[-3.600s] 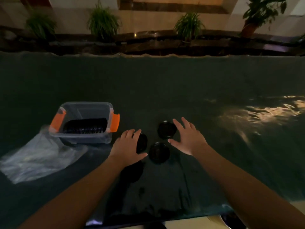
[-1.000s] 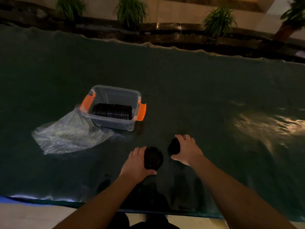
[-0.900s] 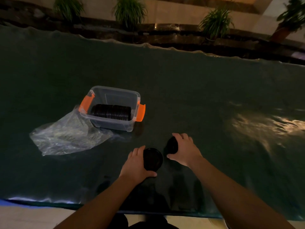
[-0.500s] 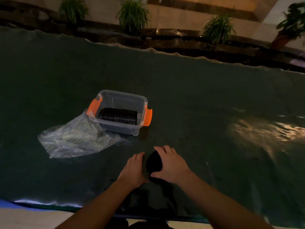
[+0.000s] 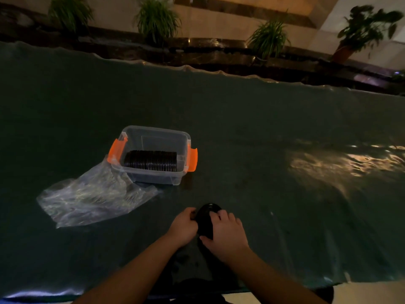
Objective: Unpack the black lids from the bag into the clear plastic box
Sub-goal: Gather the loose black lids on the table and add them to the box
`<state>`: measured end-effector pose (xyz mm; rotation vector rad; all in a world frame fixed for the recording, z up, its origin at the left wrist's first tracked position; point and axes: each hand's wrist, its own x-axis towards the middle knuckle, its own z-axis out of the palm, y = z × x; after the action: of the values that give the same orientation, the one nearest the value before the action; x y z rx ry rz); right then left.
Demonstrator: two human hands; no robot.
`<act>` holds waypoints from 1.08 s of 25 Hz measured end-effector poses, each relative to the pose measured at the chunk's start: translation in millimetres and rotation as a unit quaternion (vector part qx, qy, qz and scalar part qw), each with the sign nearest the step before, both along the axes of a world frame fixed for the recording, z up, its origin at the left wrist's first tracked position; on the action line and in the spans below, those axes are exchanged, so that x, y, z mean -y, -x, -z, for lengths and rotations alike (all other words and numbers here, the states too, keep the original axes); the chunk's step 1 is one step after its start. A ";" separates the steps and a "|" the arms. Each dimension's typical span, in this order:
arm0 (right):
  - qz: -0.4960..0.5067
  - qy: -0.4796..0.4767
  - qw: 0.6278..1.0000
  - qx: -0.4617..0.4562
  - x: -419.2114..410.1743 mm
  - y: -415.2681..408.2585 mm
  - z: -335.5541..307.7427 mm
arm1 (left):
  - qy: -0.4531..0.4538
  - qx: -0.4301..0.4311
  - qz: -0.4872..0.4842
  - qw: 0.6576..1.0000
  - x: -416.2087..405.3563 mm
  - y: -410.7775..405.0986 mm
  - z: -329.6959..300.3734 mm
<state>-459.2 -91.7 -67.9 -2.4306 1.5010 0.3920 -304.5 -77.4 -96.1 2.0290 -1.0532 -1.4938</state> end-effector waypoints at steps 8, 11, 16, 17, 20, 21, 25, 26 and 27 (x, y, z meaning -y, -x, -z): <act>0.130 -0.013 0.989 0.063 -6.2 -14.9 -3.3 | -0.062 -0.112 -0.001 0.992 9.9 3.4 -24.6; 0.192 -0.029 0.973 0.122 -10.9 -21.1 -10.9 | -0.038 -0.129 0.035 0.990 4.9 -8.1 -41.4; 0.257 -0.008 0.941 0.221 -18.4 -33.2 -29.0 | 0.048 -0.105 0.066 0.991 -2.4 -35.5 -65.6; 0.259 -0.003 0.935 0.241 -17.6 -36.5 -36.3 | 0.067 -0.097 0.070 0.991 -2.7 -42.2 -71.2; 0.272 0.000 0.913 0.305 -9.9 -43.5 -58.4 | 0.129 -0.061 0.083 0.986 0.4 -60.0 -91.9; 0.279 0.002 0.903 0.326 -5.9 -45.1 -65.4 | 0.151 -0.047 0.082 0.984 1.5 -65.5 -99.7; 0.278 -0.015 0.862 0.424 18.2 -52.6 -93.6 | 0.222 0.023 0.069 0.972 9.5 -90.8 -132.7; 0.273 -0.025 0.854 0.442 25.5 -55.5 -100.6 | 0.236 0.053 0.069 0.968 14.2 -98.4 -139.4; 0.268 -0.034 0.849 0.455 32.9 -58.1 -107.5 | 0.247 0.094 0.074 0.962 21.0 -105.8 -145.7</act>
<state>-401.2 -124.6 39.6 -1.5837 1.5091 -0.7128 -198.7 -98.4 49.6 1.7833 -1.5078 -0.9778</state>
